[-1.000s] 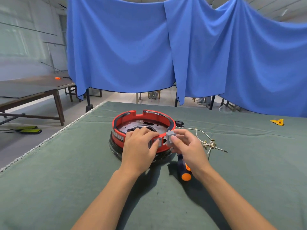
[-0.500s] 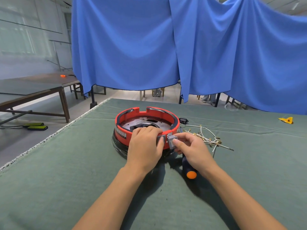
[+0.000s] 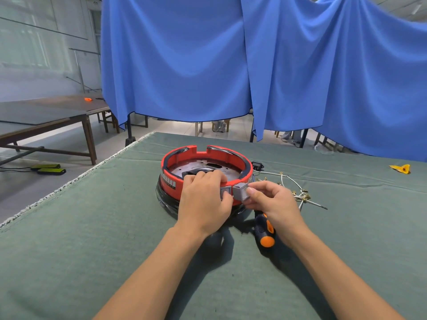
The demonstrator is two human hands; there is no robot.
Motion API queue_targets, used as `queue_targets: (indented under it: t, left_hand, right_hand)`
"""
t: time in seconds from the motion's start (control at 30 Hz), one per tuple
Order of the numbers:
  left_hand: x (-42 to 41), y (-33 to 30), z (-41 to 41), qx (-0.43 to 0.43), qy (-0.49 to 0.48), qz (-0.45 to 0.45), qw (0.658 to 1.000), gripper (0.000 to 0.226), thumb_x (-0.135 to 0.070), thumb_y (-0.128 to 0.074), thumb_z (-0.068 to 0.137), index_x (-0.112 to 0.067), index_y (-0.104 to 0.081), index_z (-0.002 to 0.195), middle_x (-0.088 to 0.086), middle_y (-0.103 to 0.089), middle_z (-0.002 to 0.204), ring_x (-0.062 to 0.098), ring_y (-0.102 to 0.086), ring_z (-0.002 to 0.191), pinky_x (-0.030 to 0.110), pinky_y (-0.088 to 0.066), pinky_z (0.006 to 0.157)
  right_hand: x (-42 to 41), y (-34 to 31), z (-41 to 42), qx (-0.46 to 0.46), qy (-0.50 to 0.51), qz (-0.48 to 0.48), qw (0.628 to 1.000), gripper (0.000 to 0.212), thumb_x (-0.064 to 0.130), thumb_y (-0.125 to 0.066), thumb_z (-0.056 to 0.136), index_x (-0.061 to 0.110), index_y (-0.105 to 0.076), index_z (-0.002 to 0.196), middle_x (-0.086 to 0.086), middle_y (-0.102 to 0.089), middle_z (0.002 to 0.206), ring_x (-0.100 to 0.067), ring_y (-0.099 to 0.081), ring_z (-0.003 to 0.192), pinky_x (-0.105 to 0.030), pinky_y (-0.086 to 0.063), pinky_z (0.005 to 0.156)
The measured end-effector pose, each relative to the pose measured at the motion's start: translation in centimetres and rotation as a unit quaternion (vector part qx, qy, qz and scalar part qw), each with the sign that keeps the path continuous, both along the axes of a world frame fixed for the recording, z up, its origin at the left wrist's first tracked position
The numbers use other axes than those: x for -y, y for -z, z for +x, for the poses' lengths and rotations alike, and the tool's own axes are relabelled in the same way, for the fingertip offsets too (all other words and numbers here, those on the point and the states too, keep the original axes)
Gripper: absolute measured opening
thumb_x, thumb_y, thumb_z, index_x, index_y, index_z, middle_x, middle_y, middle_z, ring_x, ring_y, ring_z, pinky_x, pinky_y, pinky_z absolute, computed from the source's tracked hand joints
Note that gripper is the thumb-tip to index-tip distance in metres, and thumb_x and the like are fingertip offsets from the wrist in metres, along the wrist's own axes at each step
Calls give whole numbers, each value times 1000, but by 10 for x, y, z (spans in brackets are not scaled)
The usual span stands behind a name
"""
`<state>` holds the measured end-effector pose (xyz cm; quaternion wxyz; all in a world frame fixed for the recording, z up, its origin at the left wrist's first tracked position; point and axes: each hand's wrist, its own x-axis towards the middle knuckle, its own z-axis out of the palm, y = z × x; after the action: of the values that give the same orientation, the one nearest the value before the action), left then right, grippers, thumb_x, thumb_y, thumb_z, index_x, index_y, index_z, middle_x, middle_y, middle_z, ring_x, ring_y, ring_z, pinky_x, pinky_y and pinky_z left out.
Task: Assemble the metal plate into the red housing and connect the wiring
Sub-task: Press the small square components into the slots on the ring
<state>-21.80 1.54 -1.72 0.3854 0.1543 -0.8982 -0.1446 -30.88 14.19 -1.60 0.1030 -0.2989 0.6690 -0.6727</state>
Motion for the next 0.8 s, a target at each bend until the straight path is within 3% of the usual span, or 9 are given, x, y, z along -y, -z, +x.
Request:
queue_targets:
  t: [0.3, 0.5, 0.8]
  left_hand:
    - [-3, 1, -1, 17, -4, -27, 999, 46, -61, -40, 86, -28, -62, 109, -10, -64, 107, 12, -52, 105, 31, -26, 91]
    - [-2, 3, -1, 18, -10, -42, 999, 42, -60, -45, 86, -30, -62, 111, -10, -62, 110, 14, -51, 108, 32, -29, 92]
    - [-1, 4, -3, -7, -13, -31, 999, 33, -53, -50, 89, -28, -64, 106, -11, -65, 105, 11, -53, 104, 29, -26, 88]
  right_hand:
    - [1, 2, -2, 10, 11, -3, 1000, 14, 2, -59, 90, 11, -66, 82, -1, -70, 64, -9, -67, 57, -18, -54, 57]
    - [2, 4, 0, -25, 30, 12, 999, 17, 1, -57, 92, 14, -62, 82, -5, -68, 72, -4, -65, 57, -15, -52, 57]
    - [4, 5, 1, -33, 27, 9, 999, 12, 4, -61, 90, 13, -64, 83, -7, -71, 77, -12, -69, 64, -19, -55, 60]
